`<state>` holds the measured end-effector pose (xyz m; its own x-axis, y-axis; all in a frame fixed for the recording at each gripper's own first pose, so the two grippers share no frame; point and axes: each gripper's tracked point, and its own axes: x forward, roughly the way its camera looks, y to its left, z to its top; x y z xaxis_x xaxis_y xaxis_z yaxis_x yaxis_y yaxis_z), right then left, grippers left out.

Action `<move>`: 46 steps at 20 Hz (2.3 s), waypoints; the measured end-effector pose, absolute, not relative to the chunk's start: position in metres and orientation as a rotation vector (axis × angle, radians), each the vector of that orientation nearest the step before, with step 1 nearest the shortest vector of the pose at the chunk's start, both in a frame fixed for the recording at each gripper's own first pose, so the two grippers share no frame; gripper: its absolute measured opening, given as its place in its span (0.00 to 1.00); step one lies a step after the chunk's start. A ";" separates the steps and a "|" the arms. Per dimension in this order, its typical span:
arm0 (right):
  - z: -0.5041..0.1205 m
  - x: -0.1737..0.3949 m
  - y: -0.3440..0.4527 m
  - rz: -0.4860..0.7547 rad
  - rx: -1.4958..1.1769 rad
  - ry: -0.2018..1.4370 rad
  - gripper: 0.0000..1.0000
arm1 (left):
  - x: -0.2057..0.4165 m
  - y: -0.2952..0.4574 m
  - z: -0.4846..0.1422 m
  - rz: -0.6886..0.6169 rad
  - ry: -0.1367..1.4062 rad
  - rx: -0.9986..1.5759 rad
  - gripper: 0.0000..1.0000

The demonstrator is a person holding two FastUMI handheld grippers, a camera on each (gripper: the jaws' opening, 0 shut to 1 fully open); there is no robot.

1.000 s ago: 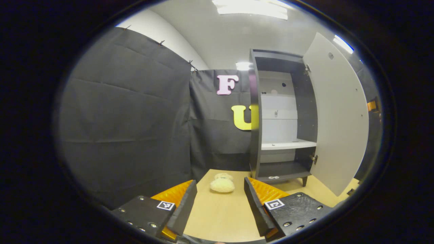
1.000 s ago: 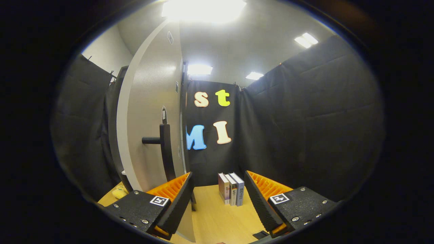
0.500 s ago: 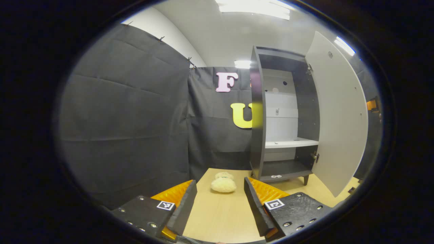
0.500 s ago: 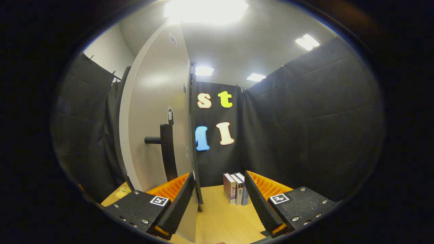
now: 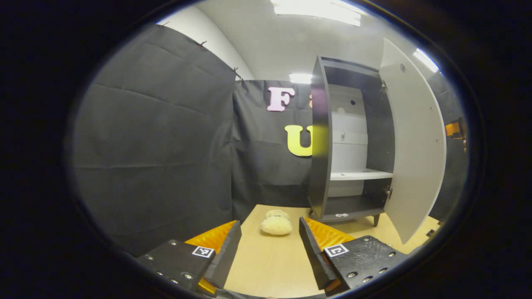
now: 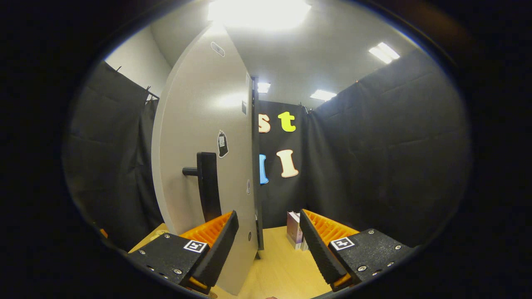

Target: Open the cabinet door with the right hand, grasp the bottle in the cabinet with the left hand and place it on the coaster, then close the cabinet door with the right hand.

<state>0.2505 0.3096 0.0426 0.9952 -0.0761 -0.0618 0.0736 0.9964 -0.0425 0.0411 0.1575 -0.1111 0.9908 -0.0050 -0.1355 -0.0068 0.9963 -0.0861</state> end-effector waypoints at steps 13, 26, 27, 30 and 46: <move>0.038 0.272 0.384 0.038 -0.042 0.058 0.92 | 0.032 0.197 -0.119 0.054 0.145 -0.074 0.80; 0.033 0.301 0.453 0.146 -0.021 0.058 0.94 | 0.015 0.233 -0.120 0.107 0.159 -0.059 0.80; 0.032 0.301 0.454 0.146 -0.019 0.060 0.94 | 0.015 0.233 -0.119 0.109 0.158 -0.063 0.80; 0.029 0.300 0.451 0.143 -0.012 0.068 0.94 | 0.016 0.234 -0.117 0.111 0.154 -0.071 0.80; 0.024 0.250 0.357 0.151 -0.034 0.051 0.94 | 0.044 0.095 -0.062 -0.039 0.110 -0.067 0.86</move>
<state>0.2500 0.3565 0.0242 0.9873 0.1495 -0.0533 -0.1513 0.9880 -0.0302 0.0445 0.0945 -0.0618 0.9932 -0.0427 -0.1080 0.0353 0.9970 -0.0688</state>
